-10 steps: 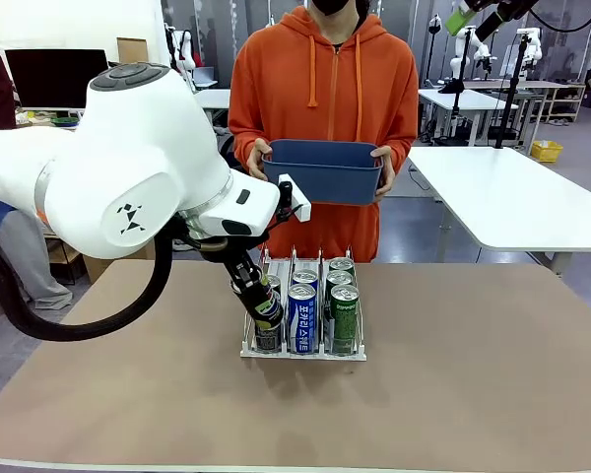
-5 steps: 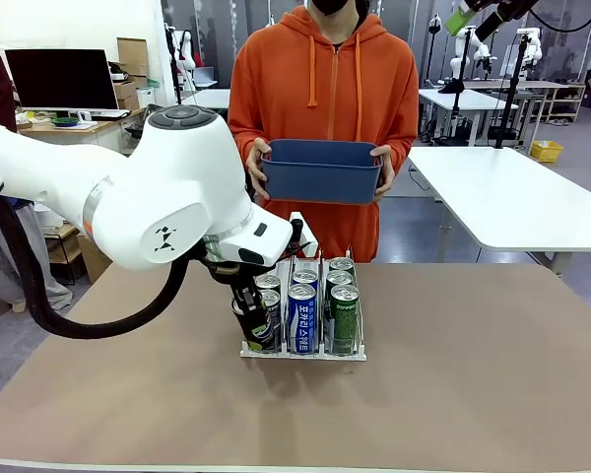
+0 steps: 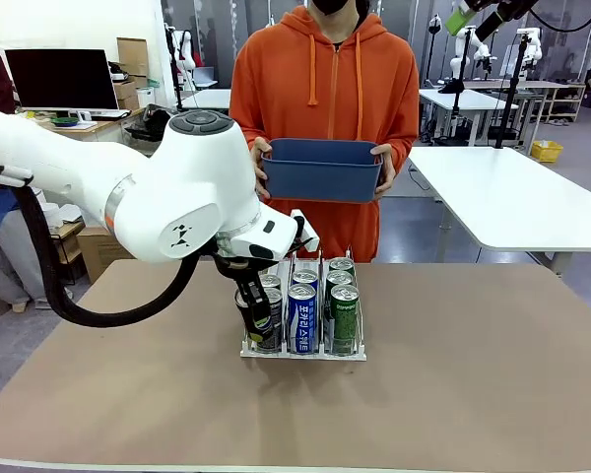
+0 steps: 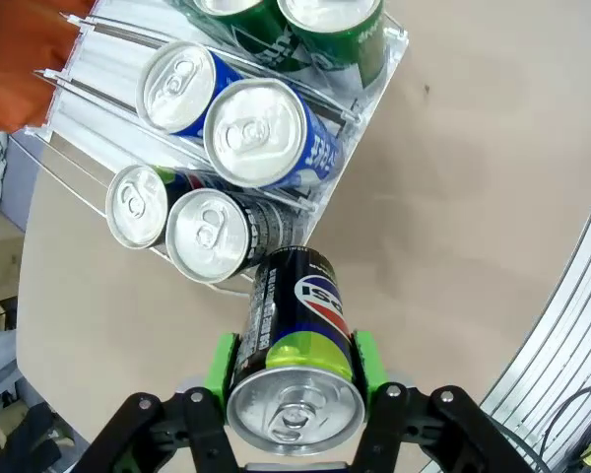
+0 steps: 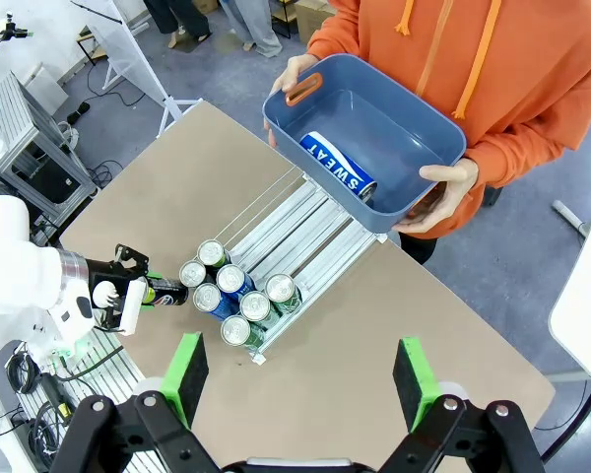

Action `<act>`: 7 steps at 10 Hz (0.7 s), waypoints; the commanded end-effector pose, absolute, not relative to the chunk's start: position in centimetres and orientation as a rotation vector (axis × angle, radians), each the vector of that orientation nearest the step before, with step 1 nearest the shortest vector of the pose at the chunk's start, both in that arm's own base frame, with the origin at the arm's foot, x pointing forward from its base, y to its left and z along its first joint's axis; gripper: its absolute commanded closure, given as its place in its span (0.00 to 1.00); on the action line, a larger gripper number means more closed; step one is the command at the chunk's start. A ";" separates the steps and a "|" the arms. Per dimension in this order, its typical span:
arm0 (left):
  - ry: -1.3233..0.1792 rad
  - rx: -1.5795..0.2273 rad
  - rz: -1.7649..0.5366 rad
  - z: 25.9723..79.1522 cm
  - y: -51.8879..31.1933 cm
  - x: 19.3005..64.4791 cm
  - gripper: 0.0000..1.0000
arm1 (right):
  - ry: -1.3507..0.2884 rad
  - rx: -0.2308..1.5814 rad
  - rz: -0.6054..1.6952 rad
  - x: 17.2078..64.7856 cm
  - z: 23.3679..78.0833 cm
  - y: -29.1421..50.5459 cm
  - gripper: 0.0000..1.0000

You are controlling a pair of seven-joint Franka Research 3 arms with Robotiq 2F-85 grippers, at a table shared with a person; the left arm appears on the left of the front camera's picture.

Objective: Fill the beverage cans into the dispenser.
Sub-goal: Place the picked Pepsi coke in the line of the Automatic Can Dispenser with the same cans.

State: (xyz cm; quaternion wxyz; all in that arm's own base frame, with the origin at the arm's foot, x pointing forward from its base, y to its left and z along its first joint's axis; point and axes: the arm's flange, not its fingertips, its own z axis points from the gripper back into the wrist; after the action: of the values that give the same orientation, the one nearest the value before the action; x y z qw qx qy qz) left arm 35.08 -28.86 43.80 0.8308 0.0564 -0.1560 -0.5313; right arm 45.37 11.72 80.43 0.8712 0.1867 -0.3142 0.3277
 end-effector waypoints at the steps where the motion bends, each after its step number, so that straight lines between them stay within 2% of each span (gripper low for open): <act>1: -0.370 0.083 -1.111 43.5 -29.3 36.8 0.42 | -0.654 0.390 0.687 45.3 80.4 11.6 0.00; 7: -0.388 0.116 -1.069 42.3 -28.8 41.1 0.42 | -0.654 0.390 0.687 45.3 80.4 11.6 0.00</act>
State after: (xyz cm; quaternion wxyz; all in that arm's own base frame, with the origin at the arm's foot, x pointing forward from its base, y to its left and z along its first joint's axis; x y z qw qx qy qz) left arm 39.29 -28.59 42.42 0.8448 0.0455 -0.1532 -0.5106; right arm 45.37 11.73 80.43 0.8712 0.1867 -0.3142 0.3277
